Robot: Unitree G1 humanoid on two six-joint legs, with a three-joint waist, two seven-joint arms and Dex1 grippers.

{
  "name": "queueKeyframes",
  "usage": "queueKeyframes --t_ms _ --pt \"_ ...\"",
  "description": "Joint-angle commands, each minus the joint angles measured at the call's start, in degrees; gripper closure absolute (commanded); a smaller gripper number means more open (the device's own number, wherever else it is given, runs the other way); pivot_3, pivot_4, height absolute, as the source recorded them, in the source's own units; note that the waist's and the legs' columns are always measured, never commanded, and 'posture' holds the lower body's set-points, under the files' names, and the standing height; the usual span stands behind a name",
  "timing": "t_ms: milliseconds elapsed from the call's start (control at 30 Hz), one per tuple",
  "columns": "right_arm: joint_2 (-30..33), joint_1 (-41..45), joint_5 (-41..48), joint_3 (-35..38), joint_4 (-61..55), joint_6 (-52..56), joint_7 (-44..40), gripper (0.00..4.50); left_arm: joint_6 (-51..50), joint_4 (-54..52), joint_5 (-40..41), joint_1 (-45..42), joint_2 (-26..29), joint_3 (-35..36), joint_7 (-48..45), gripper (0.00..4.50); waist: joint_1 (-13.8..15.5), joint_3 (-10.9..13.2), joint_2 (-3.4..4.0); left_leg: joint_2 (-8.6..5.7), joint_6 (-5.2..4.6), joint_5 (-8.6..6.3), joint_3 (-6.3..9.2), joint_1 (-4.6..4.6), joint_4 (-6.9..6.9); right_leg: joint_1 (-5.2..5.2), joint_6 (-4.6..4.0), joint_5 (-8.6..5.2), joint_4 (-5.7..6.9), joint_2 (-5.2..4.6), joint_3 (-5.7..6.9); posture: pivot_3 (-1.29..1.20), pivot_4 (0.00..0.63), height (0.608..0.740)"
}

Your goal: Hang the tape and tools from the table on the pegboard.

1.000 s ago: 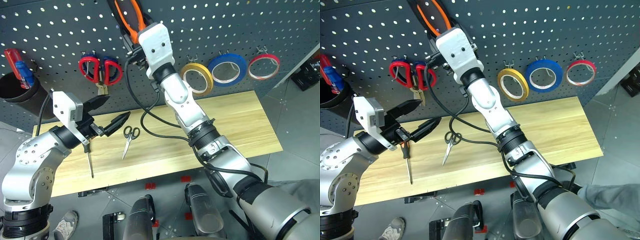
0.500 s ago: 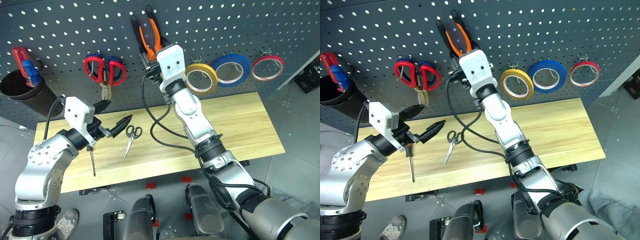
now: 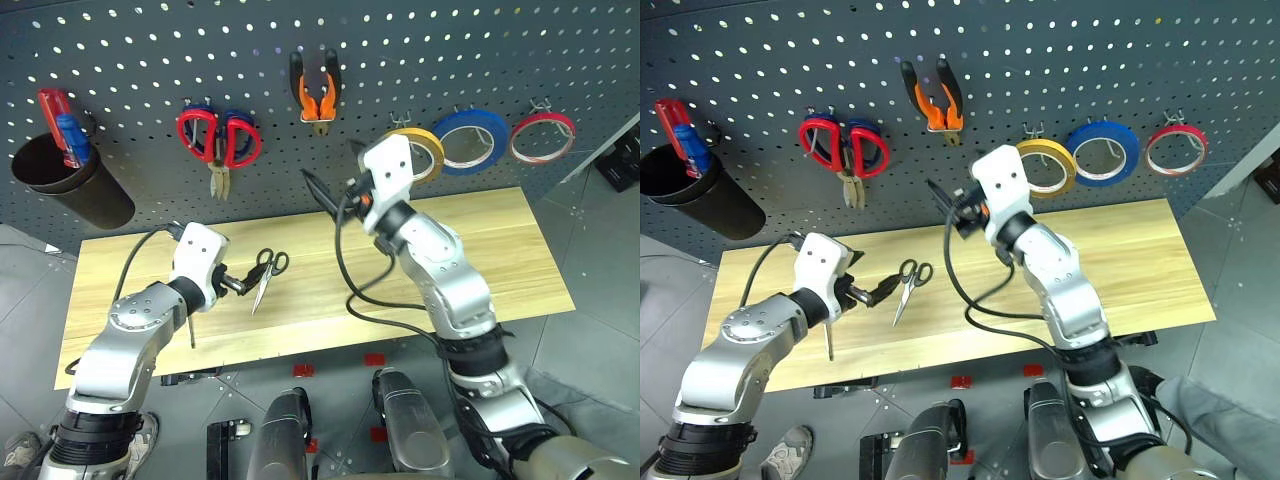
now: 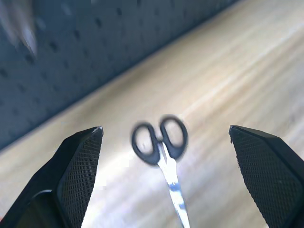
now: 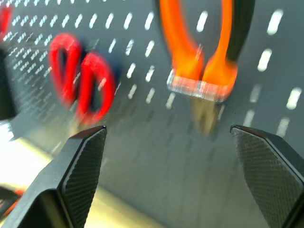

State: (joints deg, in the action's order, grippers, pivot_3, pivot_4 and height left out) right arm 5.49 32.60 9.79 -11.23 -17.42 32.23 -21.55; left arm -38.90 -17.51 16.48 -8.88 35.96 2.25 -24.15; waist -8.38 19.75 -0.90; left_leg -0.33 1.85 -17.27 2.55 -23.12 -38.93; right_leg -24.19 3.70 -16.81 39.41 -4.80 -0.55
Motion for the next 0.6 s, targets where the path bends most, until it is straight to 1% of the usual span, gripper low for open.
queueKeyframes --t_ms 33,133,233,367,500,600 --pt "2.7 -4.3 9.2 1.0 -12.5 14.0 -3.5 0.05 -4.7 2.4 -3.6 -0.2 -3.3 -2.8 4.8 0.0 0.3 0.0 -0.01 0.0 -0.01 0.0 0.02 -0.01 0.0 0.01 0.0 0.0 -0.02 0.02 0.0 -0.21 0.375 0.74" --pt "5.9 -7.1 13.0 1.3 -16.6 22.3 -4.0 0.05 -7.3 5.5 -5.8 -1.9 -5.4 -4.2 7.2 0.0 0.3 0.0 -0.07 -0.02 -0.02 -0.01 0.05 -0.02 -0.02 0.0 0.0 0.0 0.01 0.04 -0.01 -0.22 0.377 0.74" --pt "9.9 -8.3 14.8 0.1 -19.1 27.3 -5.0 0.05 -9.0 8.5 -7.3 -3.5 -6.2 -5.4 7.8 0.0 0.3 0.0 -0.09 -0.04 -0.03 -0.01 0.1 -0.02 -0.03 0.0 0.0 0.0 0.01 0.05 0.02 -0.22 0.379 0.74" --pt "11.5 -7.7 15.9 -0.4 -19.4 29.2 -4.8 0.05 -9.3 12.3 -7.7 -5.5 -7.3 -6.4 6.8 0.0 0.3 0.1 -0.11 -0.05 -0.03 -0.02 0.1 -0.02 -0.02 0.01 0.0 0.0 -0.04 0.05 0.04 -0.23 0.382 0.74" --pt "11.4 -7.1 16.2 -0.1 -18.7 29.5 -4.1 0.05 -8.7 16.3 -8.8 -7.4 -8.1 -7.6 6.1 0.0 0.3 0.1 -0.14 -0.02 -0.03 -0.02 0.11 -0.03 -0.01 0.01 0.0 0.0 -0.08 0.07 0.06 -0.23 0.383 0.74" --pt "10.9 -7.0 17.1 0.7 -18.4 30.0 -3.8 0.05 -7.5 21.4 -10.0 -10.2 -9.3 -9.6 5.3 0.0 0.4 0.1 -0.17 -0.04 -0.03 -0.01 0.13 -0.03 -0.02 0.03 0.0 0.0 -0.08 0.06 0.08 -0.23 0.383 0.74"
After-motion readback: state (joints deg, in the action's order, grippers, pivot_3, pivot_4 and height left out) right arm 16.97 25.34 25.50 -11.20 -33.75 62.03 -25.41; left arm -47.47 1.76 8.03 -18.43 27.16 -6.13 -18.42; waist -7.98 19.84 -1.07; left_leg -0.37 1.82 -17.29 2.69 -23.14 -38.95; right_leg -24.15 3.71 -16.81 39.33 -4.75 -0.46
